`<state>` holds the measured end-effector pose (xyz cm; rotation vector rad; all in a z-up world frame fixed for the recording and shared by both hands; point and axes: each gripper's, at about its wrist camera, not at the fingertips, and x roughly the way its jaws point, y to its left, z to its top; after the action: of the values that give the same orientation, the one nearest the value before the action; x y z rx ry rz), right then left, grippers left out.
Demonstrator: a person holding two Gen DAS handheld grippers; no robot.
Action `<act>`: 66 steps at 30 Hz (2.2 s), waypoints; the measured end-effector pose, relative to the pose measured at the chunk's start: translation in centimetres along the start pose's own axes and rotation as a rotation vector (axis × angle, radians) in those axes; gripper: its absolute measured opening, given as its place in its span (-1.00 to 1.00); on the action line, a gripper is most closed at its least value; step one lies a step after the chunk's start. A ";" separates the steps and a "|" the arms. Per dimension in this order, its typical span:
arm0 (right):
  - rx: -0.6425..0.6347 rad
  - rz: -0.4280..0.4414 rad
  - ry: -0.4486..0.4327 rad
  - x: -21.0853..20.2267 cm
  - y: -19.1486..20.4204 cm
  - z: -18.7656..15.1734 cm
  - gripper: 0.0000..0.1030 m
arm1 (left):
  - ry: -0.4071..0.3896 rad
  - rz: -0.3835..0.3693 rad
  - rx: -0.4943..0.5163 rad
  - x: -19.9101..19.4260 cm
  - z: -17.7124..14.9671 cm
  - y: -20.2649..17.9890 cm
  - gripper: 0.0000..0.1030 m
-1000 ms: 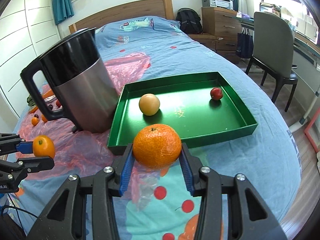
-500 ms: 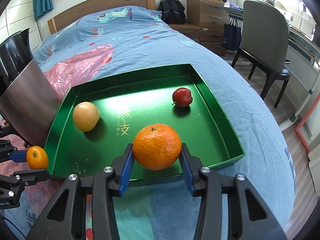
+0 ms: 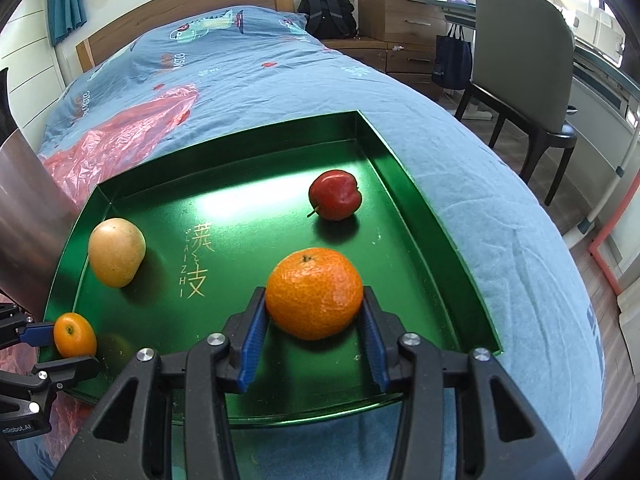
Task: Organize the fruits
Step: 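Open the right tool to drop the tangerine while the left tool releases the orange in the tray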
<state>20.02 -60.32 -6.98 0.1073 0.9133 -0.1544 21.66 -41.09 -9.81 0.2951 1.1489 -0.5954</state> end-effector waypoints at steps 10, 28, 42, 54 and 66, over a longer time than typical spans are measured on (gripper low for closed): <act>0.008 -0.007 0.012 0.0 -0.1 0.0 -0.54 | 0.003 0.007 -0.009 -0.4 -0.2 -0.1 -0.30; 0.050 -0.017 -0.057 -6.4 0.4 -1.5 0.13 | -0.149 0.009 0.051 -7.3 -2.4 -1.6 -0.03; -0.021 0.023 -0.148 -15.1 5.3 -4.3 0.31 | -0.227 -0.053 0.001 -15.4 -7.7 0.5 -0.02; -0.067 0.070 -0.168 -19.7 9.2 -6.9 0.32 | -0.238 0.038 -0.049 -19.9 -12.3 3.5 0.22; -0.141 0.155 -0.179 -22.6 13.8 -9.3 0.32 | -0.240 0.099 -0.152 -22.0 -17.1 7.5 0.22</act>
<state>1.71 -43.30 5.69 0.0324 0.7318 0.0444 6.79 -19.94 3.01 0.1446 0.9359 -0.4402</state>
